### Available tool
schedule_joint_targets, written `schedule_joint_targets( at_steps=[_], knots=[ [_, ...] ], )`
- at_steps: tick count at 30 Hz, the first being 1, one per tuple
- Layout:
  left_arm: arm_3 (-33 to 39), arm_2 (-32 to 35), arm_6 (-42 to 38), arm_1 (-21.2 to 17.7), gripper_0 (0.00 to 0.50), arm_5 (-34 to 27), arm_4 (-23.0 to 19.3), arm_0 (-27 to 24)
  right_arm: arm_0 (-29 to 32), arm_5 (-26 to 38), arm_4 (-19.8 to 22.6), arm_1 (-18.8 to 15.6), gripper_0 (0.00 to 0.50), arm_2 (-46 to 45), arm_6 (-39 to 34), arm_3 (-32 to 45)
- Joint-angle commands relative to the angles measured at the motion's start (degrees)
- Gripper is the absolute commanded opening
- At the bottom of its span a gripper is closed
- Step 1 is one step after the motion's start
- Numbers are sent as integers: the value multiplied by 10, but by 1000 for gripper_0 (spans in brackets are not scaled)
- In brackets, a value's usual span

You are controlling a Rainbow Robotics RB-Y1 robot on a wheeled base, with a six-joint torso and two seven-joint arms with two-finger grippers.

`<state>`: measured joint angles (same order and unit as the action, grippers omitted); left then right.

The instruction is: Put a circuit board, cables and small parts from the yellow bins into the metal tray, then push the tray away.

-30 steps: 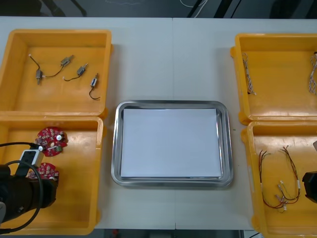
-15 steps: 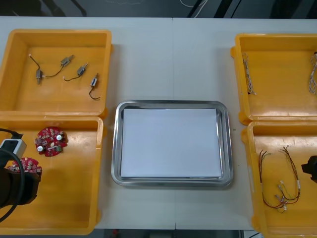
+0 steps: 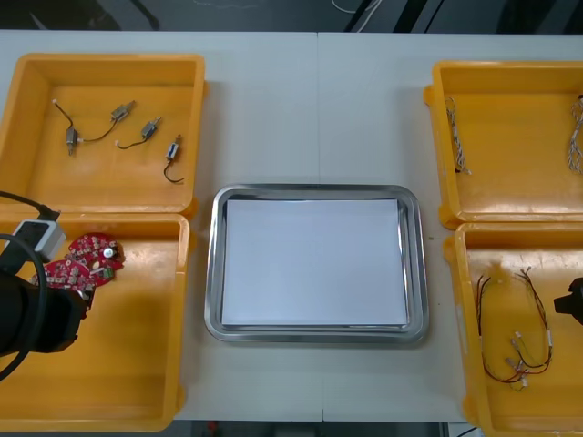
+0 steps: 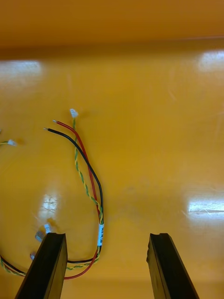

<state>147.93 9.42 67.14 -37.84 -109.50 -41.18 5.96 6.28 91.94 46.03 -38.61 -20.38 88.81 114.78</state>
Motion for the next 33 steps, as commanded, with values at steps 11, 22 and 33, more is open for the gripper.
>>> schedule_joint_targets(
  at_steps=[11, 22, 33],
  knots=[
    [21, -148, -134, -15, 0, -5, -6, -144, 67, -116, -2, -22, 500, 21, 5, 2],
    [-8, -259, -216, -15, 0, -5, -6, -241, 94, -157, -22, 6, 500, 40, 4, 2],
    [-82, -401, -257, -6, 0, 0, 65, -319, 99, -166, -53, 51, 500, 52, 3, 1]
  ],
)
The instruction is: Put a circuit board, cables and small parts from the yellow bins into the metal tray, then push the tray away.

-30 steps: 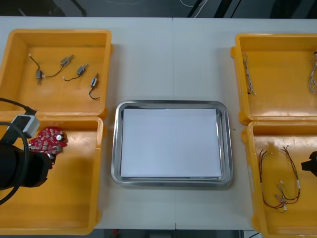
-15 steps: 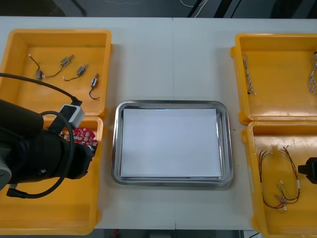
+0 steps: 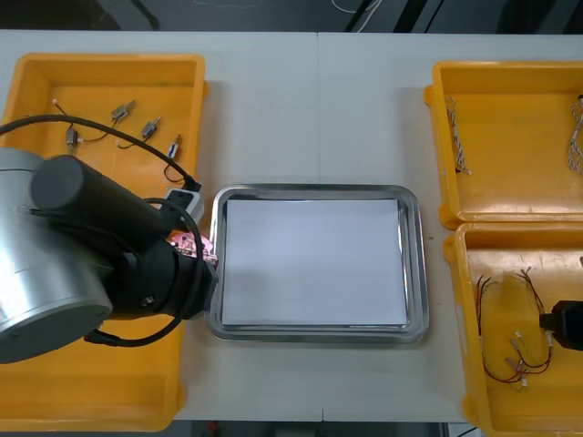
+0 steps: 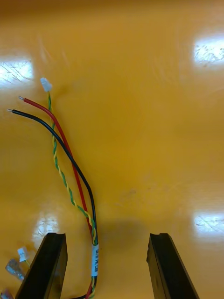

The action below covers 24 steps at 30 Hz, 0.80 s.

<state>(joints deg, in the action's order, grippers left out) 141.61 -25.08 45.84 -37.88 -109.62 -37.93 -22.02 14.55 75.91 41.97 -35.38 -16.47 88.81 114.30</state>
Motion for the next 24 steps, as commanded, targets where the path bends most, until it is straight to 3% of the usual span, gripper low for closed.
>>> schedule_joint_targets(
  at_steps=[1, 9, 24],
  knots=[
    [-25, -67, -47, -3, 0, 4, 43, -44, 18, -8, -14, 20, 500, 15, 3, 7],
    [-78, -132, -89, 24, 0, 29, 75, -78, 45, -56, -30, 20, 500, 38, 0, 7],
    [-132, -239, -157, 43, 0, 136, 144, -92, 57, -71, -50, 20, 500, 54, -6, 6]
  ],
)
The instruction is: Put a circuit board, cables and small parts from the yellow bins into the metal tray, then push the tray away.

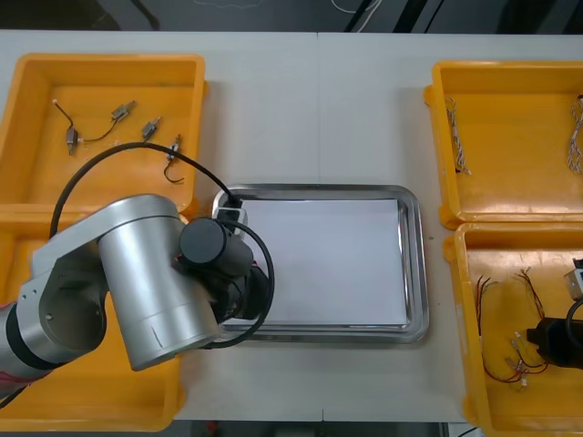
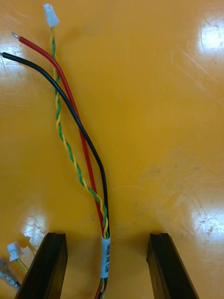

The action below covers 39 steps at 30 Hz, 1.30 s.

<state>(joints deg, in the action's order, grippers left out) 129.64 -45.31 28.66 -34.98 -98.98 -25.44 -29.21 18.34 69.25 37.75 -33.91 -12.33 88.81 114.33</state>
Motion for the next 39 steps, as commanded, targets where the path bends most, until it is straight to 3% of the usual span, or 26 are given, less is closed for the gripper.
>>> schedule_joint_targets(
  at_steps=[1, 5, 6, 7, 8, 9, 13, 21, 26, 34, 37, 38, 39],
  knots=[
    [-18, -44, 11, 15, 0, 39, 22, -20, 19, -4, -7, 5, 500, 13, -7, 6],
    [-31, -64, 1, 19, 0, 61, 39, -20, 20, -4, -7, 5, 500, 14, -12, 5],
    [-33, -69, -3, 21, 0, 66, 41, -21, 20, -4, -7, 5, 437, 14, -12, 5],
    [-35, -73, -6, 22, 0, 70, 41, -20, 20, -4, -7, 6, 324, 15, -12, 5],
    [-36, -75, -9, 22, 0, 73, 41, -21, 20, -4, -7, 5, 179, 15, -12, 5],
    [-36, -80, -13, 23, 0, 76, 43, -22, 20, -4, -7, 5, 86, 17, -13, 5],
    [-36, -93, -26, 24, 0, 86, 48, -22, 21, -5, -7, 5, 0, 17, -12, 5],
    [-51, -121, -46, 26, 0, 114, 72, -22, 18, -9, 3, -1, 0, 5, -8, 17],
    [-70, -123, -53, 27, 0, 133, 74, -22, 15, 14, 8, -27, 0, -31, -9, 66],
    [-69, -123, -62, 28, 0, 133, 78, -22, -15, 126, 22, -58, 0, -107, -12, 135],
    [-69, -124, -68, 28, 0, 133, 78, -22, -34, 178, 44, -70, 0, -138, -9, 144],
    [-69, -123, -69, 28, 30, 133, 78, -22, -37, 186, 56, -74, 0, -146, -7, 146],
    [-69, -123, -71, 28, 146, 133, 80, -22, -37, 198, 70, -82, 0, -155, -9, 149]
  ],
)
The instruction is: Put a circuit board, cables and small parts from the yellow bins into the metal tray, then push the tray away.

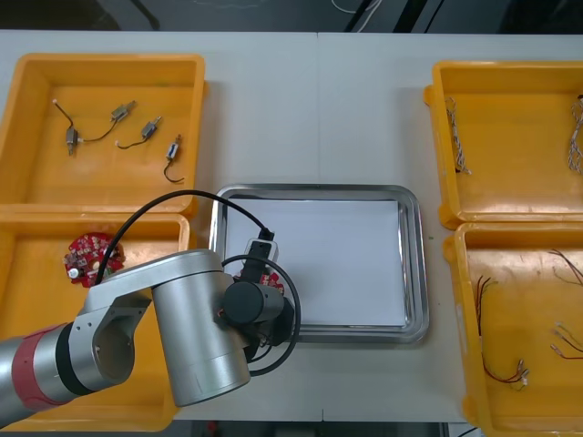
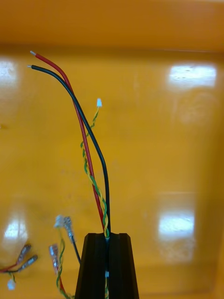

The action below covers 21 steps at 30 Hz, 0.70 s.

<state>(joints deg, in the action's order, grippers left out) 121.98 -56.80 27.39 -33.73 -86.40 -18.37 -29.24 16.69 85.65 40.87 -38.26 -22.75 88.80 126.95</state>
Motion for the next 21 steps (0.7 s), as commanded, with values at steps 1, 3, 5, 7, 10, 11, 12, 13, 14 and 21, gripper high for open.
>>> schedule_joint_targets(
  at_steps=[1, 3, 5, 7, 10, 11, 12, 13, 14, 21],
  knots=[
    [7, -9, -60, 16, 249, 9, 10, -21, -21, 38, 46, -43, 0, -54, -10, 24],
    [7, -9, -66, 17, 481, 11, 14, -21, -20, 47, 69, -66, 0, -62, -12, 30],
    [7, -9, -72, 17, 500, 13, 18, -21, -20, 58, 92, -88, 0, -70, -13, 34],
    [7, -9, -79, 17, 500, 18, 20, -21, -20, 70, 125, -110, 0, -84, -14, 34],
    [7, -9, -84, 17, 500, 19, 23, -21, -22, 83, 168, -137, 0, -104, -14, 36],
    [7, -9, -85, 17, 500, 19, 25, -21, -23, 86, 179, -144, 0, -106, -13, 37],
    [7, -9, -87, 17, 500, 19, 25, -21, -24, 87, 197, -157, 0, -111, -12, 40],
    [7, -8, -87, 17, 500, 19, 25, -21, -23, 87, 204, -161, 0, -113, -13, 43],
    [8, -6, -88, 17, 500, 19, 25, -21, -24, 88, 221, -173, 0, -113, -15, 51],
    [28, 12, -94, 17, 500, 13, 26, -21, -29, 87, 280, -231, 0, -113, -17, 85]
  ],
)
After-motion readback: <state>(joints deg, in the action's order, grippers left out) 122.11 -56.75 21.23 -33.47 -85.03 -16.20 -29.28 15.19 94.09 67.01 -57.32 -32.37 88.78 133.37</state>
